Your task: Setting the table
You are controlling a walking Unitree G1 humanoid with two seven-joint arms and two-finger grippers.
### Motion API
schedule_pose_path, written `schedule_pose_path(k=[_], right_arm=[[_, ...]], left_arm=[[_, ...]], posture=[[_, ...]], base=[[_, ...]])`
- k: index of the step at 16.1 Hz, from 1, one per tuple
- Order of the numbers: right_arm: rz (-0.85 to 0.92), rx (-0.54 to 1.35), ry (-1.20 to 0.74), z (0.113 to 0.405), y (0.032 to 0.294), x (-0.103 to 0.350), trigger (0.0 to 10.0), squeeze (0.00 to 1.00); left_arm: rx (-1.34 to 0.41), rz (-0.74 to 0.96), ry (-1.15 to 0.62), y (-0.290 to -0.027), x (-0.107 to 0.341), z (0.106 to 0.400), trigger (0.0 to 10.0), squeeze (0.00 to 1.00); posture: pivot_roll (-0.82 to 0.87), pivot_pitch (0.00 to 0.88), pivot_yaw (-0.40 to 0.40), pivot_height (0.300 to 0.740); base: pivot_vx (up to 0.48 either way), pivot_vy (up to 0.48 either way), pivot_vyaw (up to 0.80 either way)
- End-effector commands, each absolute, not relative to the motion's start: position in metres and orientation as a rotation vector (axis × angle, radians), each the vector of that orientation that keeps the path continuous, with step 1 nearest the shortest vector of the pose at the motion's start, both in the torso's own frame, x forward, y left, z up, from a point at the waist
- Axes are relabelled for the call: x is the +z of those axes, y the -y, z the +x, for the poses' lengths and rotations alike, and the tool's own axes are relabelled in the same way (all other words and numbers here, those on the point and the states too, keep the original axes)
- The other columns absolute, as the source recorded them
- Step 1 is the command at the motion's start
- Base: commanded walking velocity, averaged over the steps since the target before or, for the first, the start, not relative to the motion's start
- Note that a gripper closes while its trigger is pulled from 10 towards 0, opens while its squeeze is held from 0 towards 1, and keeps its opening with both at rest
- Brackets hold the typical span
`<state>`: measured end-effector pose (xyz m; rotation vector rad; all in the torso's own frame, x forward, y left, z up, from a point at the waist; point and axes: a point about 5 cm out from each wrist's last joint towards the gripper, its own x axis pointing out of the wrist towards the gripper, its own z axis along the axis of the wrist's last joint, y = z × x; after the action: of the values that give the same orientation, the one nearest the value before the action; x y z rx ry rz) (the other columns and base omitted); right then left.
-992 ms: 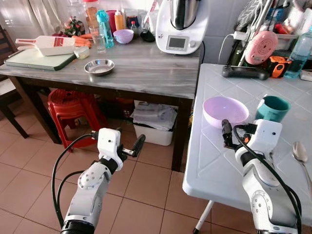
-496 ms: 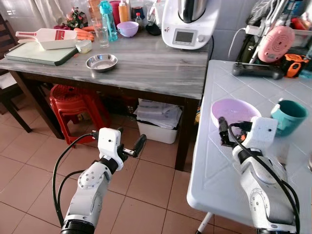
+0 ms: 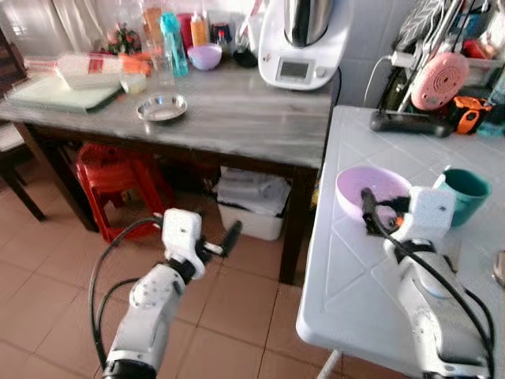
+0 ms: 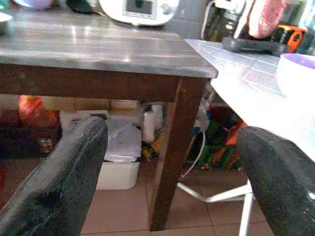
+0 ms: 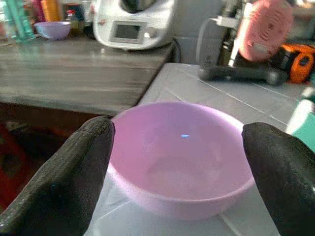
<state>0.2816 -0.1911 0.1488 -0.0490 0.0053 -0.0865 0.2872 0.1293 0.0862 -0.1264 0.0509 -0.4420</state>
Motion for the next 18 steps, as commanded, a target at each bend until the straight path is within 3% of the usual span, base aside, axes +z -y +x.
schedule_pose_path(k=[1, 5, 9, 18], right_arm=[[-0.091, -0.073, 0.033, 0.282, 0.187, 0.158, 10.0, 0.00], [-0.204, -0.075, 0.012, 0.283, 0.193, 0.160, 10.0, 0.00], [-0.368, 0.068, -0.083, 0.290, 0.203, 0.158, 10.0, 0.00], [-0.600, 0.315, -0.224, 0.314, 0.227, 0.152, 10.0, 0.00]], left_arm=[[-0.440, -0.118, -0.050, -0.134, 0.088, 0.287, 10.0, 0.00], [-0.550, -0.113, -0.057, -0.127, 0.088, 0.281, 10.0, 0.00], [-0.783, -0.077, -0.036, -0.116, 0.098, 0.273, 10.0, 0.00], [-0.880, -0.053, -0.047, -0.108, 0.096, 0.260, 10.0, 0.00]], posture=[[-0.02, 0.000, 0.010, 0.740], [-0.02, 0.002, 0.010, 0.740], [-0.03, 0.005, 0.011, 0.740], [-0.02, 0.036, 0.019, 0.740]], base=[[0.000, 0.000, 0.00], [0.000, 0.000, 0.00], [0.000, 0.000, 0.00], [0.000, 0.000, 0.00]])
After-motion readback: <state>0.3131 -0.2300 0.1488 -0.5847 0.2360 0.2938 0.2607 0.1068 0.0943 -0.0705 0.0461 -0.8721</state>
